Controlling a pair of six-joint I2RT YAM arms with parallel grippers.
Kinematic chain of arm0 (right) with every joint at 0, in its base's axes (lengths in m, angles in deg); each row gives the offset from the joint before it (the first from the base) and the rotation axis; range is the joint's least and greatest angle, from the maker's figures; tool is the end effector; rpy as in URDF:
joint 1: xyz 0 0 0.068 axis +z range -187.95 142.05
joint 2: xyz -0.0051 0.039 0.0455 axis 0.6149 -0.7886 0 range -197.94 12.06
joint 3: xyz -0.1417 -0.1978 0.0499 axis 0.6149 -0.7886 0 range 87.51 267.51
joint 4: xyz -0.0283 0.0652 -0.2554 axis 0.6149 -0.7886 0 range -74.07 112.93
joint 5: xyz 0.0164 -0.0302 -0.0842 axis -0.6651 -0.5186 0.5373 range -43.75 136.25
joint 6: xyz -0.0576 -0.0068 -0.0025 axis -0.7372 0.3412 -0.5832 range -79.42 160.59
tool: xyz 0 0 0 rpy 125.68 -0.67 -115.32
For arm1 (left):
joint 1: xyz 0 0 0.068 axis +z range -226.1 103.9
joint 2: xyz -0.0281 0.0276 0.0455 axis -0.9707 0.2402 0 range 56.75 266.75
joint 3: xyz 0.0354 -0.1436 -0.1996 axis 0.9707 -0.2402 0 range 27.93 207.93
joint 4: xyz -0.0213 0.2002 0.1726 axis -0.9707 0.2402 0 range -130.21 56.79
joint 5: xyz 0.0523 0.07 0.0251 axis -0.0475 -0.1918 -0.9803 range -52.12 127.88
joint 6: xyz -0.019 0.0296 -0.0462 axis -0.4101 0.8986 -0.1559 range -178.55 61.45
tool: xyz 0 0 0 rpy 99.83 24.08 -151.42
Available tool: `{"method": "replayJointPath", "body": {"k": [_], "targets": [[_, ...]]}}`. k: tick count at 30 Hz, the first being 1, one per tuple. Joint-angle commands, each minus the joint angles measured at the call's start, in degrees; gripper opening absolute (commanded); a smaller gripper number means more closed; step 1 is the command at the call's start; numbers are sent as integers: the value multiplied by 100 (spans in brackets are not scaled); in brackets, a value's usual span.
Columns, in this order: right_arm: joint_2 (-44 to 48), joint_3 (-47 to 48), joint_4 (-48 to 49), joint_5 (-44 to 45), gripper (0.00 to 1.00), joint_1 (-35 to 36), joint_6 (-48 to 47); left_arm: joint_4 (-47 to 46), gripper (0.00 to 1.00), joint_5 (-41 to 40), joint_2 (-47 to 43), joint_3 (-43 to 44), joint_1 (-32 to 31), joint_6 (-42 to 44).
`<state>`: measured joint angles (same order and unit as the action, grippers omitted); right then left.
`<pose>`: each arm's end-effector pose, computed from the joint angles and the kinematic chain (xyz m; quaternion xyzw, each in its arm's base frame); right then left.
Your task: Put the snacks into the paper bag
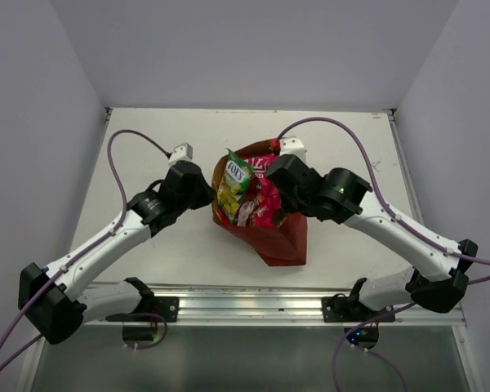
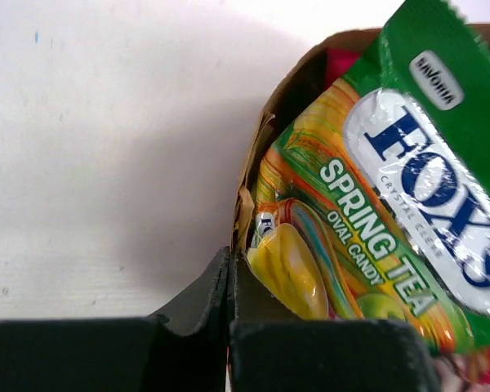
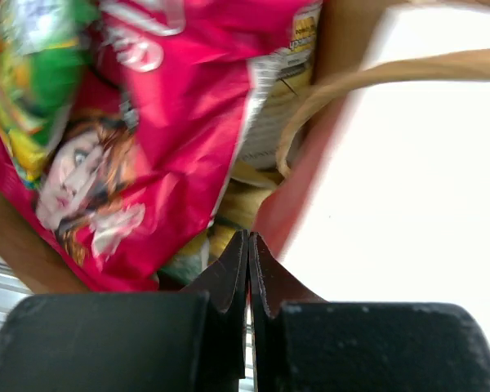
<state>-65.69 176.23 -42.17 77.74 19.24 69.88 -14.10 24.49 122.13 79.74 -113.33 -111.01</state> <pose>0.1627 0.2121 0.3642 -0.1396 0.9089 0.0150 0.3928 0.2166 -0.1526 0.2573 -0.1683 0.8845 -0.2229 0.3737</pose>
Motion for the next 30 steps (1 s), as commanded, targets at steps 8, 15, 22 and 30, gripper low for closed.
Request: {"method": "replayJointPath", "body": {"k": [8,15,22,30], "targets": [[-257,892,-363,227,0,152,-126,237,0,-568,-245,1868,58,430],[-205,-320,321,-317,0,179,22,1,0,-446,-456,613,50,343],[-283,70,350,-293,0,214,-82,-62,0,-498,-484,897,58,544],[-214,1193,-329,288,0,310,-48,369,0,-603,-105,2027,41,782]]}}
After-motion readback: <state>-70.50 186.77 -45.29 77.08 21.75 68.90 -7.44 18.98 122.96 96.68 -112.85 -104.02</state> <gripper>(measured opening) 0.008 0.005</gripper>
